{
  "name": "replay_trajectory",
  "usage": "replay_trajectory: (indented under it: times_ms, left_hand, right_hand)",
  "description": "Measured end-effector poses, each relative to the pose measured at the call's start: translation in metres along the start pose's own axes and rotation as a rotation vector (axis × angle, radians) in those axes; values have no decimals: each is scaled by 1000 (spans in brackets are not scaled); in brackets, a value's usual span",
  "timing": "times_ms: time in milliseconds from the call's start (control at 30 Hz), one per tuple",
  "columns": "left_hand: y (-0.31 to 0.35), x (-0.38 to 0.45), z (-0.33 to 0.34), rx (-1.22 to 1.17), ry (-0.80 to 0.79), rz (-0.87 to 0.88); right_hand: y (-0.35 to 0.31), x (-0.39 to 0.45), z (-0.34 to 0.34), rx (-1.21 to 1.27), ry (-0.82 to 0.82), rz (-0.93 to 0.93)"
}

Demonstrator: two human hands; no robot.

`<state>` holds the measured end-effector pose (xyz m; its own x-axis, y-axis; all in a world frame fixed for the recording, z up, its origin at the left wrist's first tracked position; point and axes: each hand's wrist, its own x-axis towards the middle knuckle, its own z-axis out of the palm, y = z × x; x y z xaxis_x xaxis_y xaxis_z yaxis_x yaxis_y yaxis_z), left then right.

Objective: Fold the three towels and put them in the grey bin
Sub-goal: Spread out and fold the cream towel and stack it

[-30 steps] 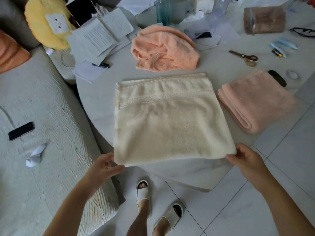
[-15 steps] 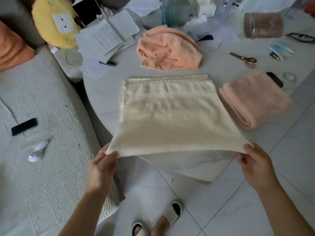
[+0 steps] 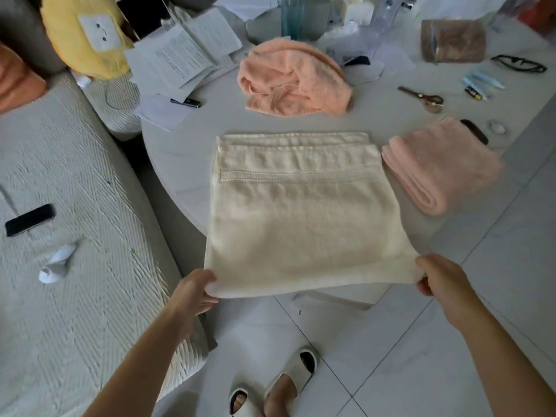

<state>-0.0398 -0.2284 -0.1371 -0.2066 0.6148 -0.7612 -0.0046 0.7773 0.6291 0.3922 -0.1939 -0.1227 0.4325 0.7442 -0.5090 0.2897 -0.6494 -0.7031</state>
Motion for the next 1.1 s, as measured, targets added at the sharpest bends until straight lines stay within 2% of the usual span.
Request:
replay_trajectory:
  times_ms: [67,200,300,367,433,500,567,667,800,867,900,1000,1100]
  left_hand:
    - [1,7,3,93,73,54]
    - [31,20,11,96,370,311]
    - [61,31,26,229,413,421]
    - [80,39,36,447,428,404]
    - [97,49,40,624,437,301]
    - [114,62,39,604,395,204]
    - [127,73,38,424,313,154]
    - [142,81,35,191,136,73]
    - [148,84,23,-39,-199,122]
    - [145,84,17,-158,-390,93]
    - [143,86,16,-201,-436,66]
    - [137,98,17,-310,-402,-8]
    - [133,105,13,-384,-359,-10]
  right_hand:
    - [2,-2,1,-77,22,-11]
    - [-13,0,9,-151,123,-142]
    - [-41,12,24,-117,82,-232]
    - [-58,23,37,-151,40,-259]
    - [-72,37,48,-160,42,-256]
    - [-83,51,56,-132,71,-205]
    - [-92,63,58,-88,70,-170]
    - [-103,76,54,92,-135,-71]
    - [-111,84,41,363,-475,74]
    - [-105,84,40,446,-533,103]
    - [-100,85,41,443,-523,114]
    - [-91,91,41,341,-472,153]
    - [-86,93,34,241,-410,178]
